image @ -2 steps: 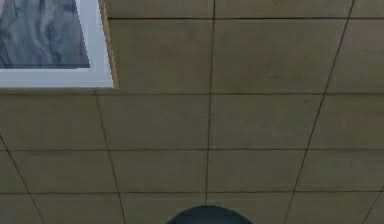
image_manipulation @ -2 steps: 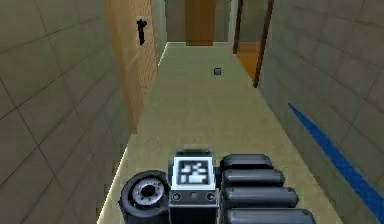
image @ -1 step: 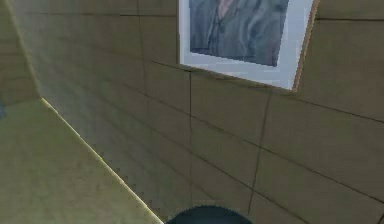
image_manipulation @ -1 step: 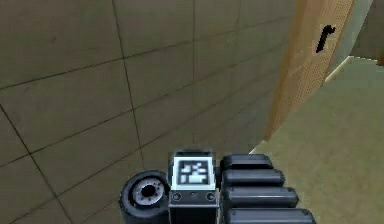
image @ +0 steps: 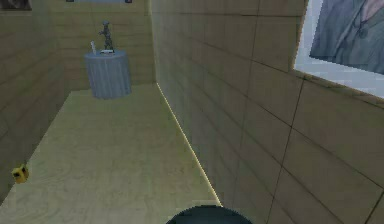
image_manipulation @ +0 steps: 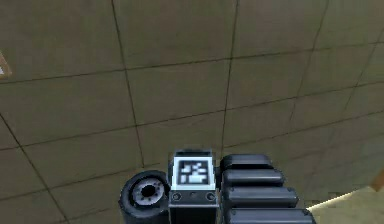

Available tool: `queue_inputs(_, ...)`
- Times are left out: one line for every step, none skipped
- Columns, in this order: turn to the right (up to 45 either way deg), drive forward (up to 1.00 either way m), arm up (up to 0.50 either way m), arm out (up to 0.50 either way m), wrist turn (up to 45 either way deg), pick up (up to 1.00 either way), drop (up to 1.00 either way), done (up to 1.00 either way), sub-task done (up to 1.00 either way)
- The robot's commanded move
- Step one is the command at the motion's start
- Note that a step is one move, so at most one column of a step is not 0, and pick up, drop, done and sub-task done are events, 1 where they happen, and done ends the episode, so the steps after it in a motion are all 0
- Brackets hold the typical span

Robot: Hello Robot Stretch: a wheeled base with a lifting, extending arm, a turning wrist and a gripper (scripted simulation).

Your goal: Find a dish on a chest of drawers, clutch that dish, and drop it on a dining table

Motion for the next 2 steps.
queue_inputs(0.0, 0.3, 0.0, 0.0, 0.0, 0.0, 0.0, 0.0, 0.0)
queue_inputs(-24.0, 0.0, 0.0, 0.0, 0.0, 0.0, 0.0, 0.0, 0.0)
